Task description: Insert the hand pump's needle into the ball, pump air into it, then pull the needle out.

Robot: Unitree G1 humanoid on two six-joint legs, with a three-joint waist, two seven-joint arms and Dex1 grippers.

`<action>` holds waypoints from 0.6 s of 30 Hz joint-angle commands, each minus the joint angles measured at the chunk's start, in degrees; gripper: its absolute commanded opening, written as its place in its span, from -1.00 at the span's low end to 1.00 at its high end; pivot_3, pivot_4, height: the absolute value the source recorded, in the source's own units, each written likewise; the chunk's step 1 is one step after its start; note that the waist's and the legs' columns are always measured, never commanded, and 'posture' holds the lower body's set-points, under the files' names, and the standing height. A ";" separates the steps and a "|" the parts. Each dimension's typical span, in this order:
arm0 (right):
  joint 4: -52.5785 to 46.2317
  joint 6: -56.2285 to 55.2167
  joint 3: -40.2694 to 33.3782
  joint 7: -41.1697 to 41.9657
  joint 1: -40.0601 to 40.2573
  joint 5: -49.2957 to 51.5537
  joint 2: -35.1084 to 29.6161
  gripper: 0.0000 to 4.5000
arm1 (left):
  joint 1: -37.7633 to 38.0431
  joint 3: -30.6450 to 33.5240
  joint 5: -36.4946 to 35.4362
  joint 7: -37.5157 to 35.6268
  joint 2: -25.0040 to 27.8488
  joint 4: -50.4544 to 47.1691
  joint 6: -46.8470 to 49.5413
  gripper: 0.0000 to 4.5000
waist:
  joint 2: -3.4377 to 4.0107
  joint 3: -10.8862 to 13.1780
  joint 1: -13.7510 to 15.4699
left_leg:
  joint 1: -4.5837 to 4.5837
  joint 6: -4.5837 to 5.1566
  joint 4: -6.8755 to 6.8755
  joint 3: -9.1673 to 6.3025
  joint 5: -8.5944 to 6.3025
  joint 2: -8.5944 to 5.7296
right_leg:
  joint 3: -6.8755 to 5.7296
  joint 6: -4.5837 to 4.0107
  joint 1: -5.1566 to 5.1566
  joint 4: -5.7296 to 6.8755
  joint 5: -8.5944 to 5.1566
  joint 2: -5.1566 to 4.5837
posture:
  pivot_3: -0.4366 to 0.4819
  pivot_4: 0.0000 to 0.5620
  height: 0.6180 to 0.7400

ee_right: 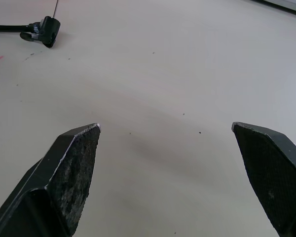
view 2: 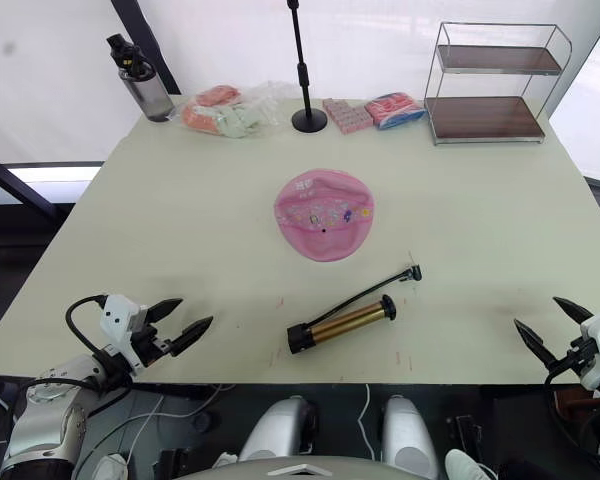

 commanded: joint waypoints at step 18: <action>-11.72 5.16 0.25 -1.98 2.97 2.64 0.53 1.00 | -0.66 0.40 -0.90 -1.48 0.98 -1.50 -0.15 0.97 | 0.02 -0.01 0.05 | -0.04 0.00 -0.04 -0.02 0.00 -0.04 | -0.05 0.00 -0.02 -0.04 0.00 -0.29 | -0.05 -0.47 0.93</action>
